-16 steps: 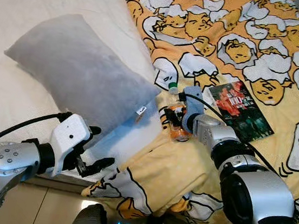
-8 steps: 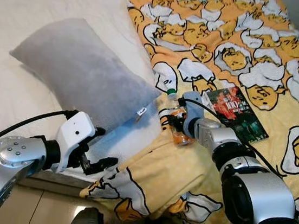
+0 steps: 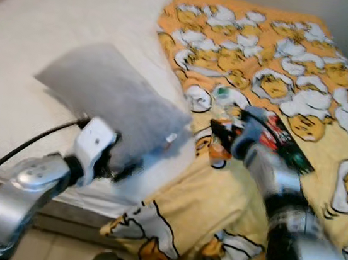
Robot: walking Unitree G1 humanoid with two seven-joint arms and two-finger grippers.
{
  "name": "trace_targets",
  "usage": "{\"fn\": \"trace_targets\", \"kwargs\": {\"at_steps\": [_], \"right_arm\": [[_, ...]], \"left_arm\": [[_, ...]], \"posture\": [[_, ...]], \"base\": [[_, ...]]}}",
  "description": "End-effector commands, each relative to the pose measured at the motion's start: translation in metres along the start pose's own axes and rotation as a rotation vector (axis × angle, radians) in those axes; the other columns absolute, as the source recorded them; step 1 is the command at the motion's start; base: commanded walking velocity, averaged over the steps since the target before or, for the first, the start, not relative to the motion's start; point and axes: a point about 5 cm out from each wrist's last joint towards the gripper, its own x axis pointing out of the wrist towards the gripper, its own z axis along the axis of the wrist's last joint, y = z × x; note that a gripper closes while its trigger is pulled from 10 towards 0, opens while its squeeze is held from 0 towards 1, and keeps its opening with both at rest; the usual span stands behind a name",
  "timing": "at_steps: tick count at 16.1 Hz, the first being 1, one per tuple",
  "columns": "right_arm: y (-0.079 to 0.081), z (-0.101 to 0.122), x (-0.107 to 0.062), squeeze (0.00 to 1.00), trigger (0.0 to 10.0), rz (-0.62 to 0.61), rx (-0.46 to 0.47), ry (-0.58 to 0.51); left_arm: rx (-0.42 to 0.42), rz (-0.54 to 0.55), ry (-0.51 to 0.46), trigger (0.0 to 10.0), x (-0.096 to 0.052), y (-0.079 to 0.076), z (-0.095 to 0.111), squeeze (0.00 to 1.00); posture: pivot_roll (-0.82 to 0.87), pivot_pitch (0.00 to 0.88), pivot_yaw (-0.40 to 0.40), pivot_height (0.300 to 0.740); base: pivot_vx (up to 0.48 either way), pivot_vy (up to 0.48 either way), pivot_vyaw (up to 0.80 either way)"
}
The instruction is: Clean up the room
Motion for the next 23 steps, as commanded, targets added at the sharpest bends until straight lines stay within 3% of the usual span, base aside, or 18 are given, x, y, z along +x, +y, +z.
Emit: {"fn": "trace_targets", "kwargs": {"at_steps": [1, 4, 7, 11, 12, 13, 14, 15, 18, 20, 23], "right_arm": [[0.007, 0.028, -0.011, 0.0, 10.0, -0.003, -0.034, -0.164], [0.009, 0.005, -0.05, 0.0, 10.0, -0.105, -0.036, -0.228], [0.018, -0.012, -0.074, 0.0, 10.0, -0.125, -0.053, -0.217], [0.029, -0.011, -0.085, 0.0, 10.0, -0.107, -0.049, -0.225], [0.028, -0.013, -0.085, 0.0, 10.0, -0.131, -0.111, -0.206], [0.019, -0.019, -0.084, 0.0, 10.0, -0.214, -0.202, -0.149], [0.01, -0.023, -0.082, 0.0, 10.0, -0.269, -0.231, -0.108], [-0.015, -0.026, -0.077, 0.0, 10.0, -0.383, -0.218, -0.046], [-0.049, -0.028, -0.063, 0.0, 10.0, -0.479, -0.242, 0.102], [-0.078, -0.021, -0.058, 0.0, 10.0, -0.588, -0.215, 0.117], [-0.093, -0.015, -0.057, 0.0, 10.0, -0.643, -0.22, 0.129]], "left_arm": [[-0.008, 0.104, -0.012, 10.0, 0.005, 0.003, 0.0, 0.29], [-0.09, 0.302, -0.122, 10.0, 0.008, 0.005, 0.004, 0.3], [-0.112, 0.356, -0.092, 10.0, 0.007, -0.003, -0.012, 0.29], [-0.098, 0.37, -0.101, 10.0, 0.007, -0.008, -0.014, 0.27], [-0.075, 0.397, -0.107, 10.0, 0.007, -0.006, -0.014, 0.27], [-0.066, 0.405, -0.108, 10.0, 0.008, -0.005, -0.014, 0.27], [-0.073, 0.407, -0.108, 10.0, 0.009, -0.005, -0.014, 0.27], [-0.081, 0.398, -0.108, 10.0, 0.012, -0.005, -0.013, 0.27], [-0.04, 0.351, -0.102, 10.0, 0.02, -0.003, -0.01, 0.27], [0.015, 0.243, -0.088, 10.0, 0.023, -0.004, -0.01, 0.27], [0.036, 0.196, -0.088, 10.0, 0.021, -0.001, -0.01, 0.27]], "posture": [[0.12, 0.0, 0.007, 0.74], [0.09, 0.0, 0.038, 0.74], [0.08, 0.0, 0.037, 0.74], [0.08, 0.0, 0.021, 0.74], [0.08, 0.0, 0.019, 0.74], [0.08, 0.0, 0.02, 0.74], [0.08, 0.0, 0.022, 0.74], [0.07, 0.0, 0.031, 0.74], [0.08, 0.0, 0.043, 0.74], [0.09, 0.0, 0.041, 0.74], [0.1, 0.0, 0.035, 0.74]], "base": [[0.0, 0.0, 0.0], [0.0, 0.0, 0.53], [0.0, 0.0, 0.8], [0.0, 0.0, 0.8], [0.0, 0.0, 0.8], [0.0, 0.0, 0.8], [0.0, 0.0, 0.0], [0.0, 0.0, 0.0], [0.0, 0.0, 0.0], [0.0, 0.0, 0.0], [0.0, 0.0, 0.0]]}}
